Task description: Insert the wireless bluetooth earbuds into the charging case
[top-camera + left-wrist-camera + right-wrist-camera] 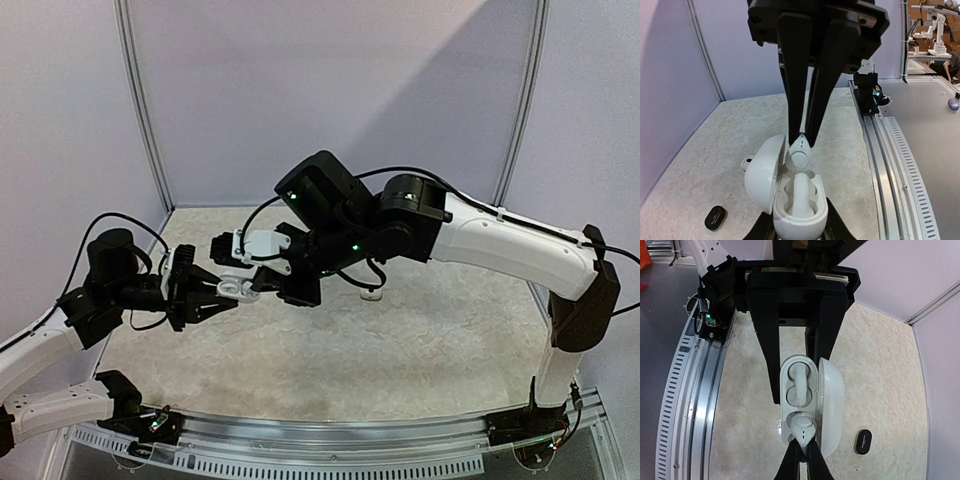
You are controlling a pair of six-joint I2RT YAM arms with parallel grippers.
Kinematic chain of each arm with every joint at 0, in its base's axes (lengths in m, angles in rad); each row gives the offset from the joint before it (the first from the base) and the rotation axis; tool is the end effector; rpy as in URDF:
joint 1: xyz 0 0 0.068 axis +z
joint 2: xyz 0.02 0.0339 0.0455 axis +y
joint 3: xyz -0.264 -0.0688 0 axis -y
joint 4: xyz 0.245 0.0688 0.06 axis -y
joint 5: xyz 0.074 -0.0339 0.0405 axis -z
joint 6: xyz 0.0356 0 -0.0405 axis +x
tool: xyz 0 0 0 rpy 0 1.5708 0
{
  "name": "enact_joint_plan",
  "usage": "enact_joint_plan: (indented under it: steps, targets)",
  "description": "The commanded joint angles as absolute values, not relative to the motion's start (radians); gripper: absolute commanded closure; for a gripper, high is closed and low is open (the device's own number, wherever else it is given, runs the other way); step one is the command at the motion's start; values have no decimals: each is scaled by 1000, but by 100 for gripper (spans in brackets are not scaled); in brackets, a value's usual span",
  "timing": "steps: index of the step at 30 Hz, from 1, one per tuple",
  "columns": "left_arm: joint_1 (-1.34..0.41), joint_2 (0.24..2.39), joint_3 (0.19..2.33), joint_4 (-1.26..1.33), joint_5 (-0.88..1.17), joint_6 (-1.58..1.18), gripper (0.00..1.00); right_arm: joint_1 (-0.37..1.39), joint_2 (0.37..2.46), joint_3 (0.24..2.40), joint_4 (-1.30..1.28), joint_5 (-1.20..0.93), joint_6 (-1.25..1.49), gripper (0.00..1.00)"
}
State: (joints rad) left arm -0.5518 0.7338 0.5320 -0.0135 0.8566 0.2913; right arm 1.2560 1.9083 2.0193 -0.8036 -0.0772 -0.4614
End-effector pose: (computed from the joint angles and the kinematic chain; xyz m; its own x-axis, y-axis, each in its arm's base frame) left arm 0.1316 -0.1126 0.2792 0.1049 0.1563 -0.9821 0.9833 0.1315 0.1259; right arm 0.1301 0.4083 0.3795 0.2532 -0.6560 -0.7110 -0.9534 -0.0444 -0.2985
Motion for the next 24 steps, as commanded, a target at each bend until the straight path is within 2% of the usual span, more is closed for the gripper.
enact_joint_plan:
  steps: [1,11,17,24]
  targets:
    - [-571,741,535,4,854,294,100,1261,1941,2038,-840,-53,-491,100]
    - [-582,744,534,28,836,294,100,1261,1978,2066,-859,-35,-493,99]
    - [-583,742,528,46,840,289,100,1261,1997,2063,-857,-5,-466,79]
    - [-583,738,522,18,815,277,100,1261,1978,2061,-843,39,-455,73]
